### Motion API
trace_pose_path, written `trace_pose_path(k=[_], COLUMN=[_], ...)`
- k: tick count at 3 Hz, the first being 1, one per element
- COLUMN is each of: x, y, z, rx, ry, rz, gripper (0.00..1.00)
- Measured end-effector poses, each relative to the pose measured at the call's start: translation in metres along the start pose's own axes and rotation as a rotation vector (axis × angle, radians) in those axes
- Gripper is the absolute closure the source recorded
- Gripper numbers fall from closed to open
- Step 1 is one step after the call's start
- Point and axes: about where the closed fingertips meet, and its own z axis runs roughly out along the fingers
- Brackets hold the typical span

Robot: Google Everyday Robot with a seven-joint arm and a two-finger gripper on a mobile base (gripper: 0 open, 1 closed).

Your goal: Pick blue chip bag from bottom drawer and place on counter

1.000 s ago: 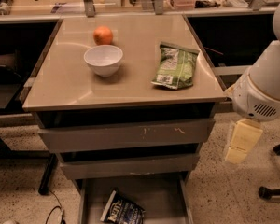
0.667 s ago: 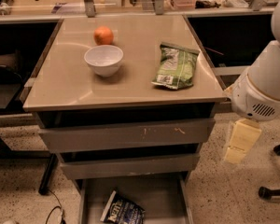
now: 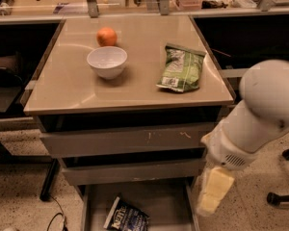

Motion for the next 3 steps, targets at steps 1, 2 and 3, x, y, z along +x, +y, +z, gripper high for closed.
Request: trace_pose_path(k=[1, 2, 3], x=[-0.011, -0.011, -0.012], y=[0.029, 0.029, 0.046], z=[0.068, 0.067, 0.113], rx=[-0.096, -0.096, -0.166], ry=[-0.015, -0.015, -0.025], rz=[0.001, 0.001, 0.038], gripper=[0.0, 0.0, 0.0])
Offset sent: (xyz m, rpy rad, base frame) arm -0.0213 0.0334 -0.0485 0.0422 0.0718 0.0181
